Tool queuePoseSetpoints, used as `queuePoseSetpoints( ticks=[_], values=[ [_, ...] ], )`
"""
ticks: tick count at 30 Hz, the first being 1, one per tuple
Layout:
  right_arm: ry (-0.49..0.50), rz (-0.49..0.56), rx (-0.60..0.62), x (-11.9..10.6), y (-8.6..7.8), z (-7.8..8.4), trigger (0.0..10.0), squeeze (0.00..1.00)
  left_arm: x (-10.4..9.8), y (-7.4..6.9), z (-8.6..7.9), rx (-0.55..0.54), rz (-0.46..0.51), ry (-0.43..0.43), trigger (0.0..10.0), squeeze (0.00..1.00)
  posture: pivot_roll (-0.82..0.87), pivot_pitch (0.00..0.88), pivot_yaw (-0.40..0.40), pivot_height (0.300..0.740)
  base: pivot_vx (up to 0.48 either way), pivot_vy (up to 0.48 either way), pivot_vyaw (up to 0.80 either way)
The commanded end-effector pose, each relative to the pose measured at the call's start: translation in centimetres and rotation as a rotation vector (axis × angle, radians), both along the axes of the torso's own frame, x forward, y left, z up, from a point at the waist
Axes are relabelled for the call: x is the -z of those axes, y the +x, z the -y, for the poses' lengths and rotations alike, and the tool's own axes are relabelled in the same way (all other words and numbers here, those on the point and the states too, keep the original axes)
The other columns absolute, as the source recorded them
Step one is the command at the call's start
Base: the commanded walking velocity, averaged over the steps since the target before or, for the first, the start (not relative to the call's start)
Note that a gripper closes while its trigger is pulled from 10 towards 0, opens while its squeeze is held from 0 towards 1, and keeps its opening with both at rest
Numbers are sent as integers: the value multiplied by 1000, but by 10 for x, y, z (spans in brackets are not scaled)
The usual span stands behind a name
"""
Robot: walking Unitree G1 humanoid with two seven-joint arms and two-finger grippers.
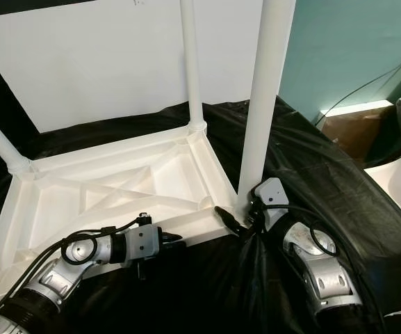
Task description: Building children table
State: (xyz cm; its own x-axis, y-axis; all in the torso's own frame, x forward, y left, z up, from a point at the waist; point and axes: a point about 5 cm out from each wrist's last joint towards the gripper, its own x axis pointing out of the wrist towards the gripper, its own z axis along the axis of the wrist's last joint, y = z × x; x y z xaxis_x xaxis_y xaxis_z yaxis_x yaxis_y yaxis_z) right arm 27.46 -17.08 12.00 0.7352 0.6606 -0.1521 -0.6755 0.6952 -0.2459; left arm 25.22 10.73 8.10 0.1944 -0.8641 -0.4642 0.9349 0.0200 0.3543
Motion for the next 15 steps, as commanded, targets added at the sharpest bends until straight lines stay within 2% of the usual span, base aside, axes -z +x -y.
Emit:
queuePoseSetpoints(
  ticks=[1, 2, 3, 5, 6, 15],
  values=[
    [-10, -12, -24, 1, 1, 1, 10000, 0, 64, -35, -22, 6, -288, 230, 10000, 0, -17, 0, -6, 740, 0, 0, 0],
    [-27, -15, -41, 1, 3, 4, 10000, 0, 64, -34, -22, 5, -288, 231, 10000, 0, -15, 0, -7, 740, 0, 0, 0],
    [-35, -22, -55, 1, 4, 6, 4431, 0, 64, -34, -22, 4, -287, 231, 10000, 0, -14, 0, -6, 740, 0, 0, 0],
    [-42, -25, -72, 0, 6, 8, 4431, 0, 64, -34, -22, 3, -287, 231, 10000, 0, -11, 0, -6, 740, 0, 0, 0],
    [-44, -27, -94, -2, 7, 9, 0, 0, 64, -33, -23, 1, -287, 232, 10000, 0, -6, 0, -8, 740, 0, 0, 0],
    [-72, -39, -150, -7, 14, 19, 0, 0, 64, -34, -24, -3, -290, 231, 10000, 0, -4, 0, -2, 740, 0, 0, 0]
  ],
)
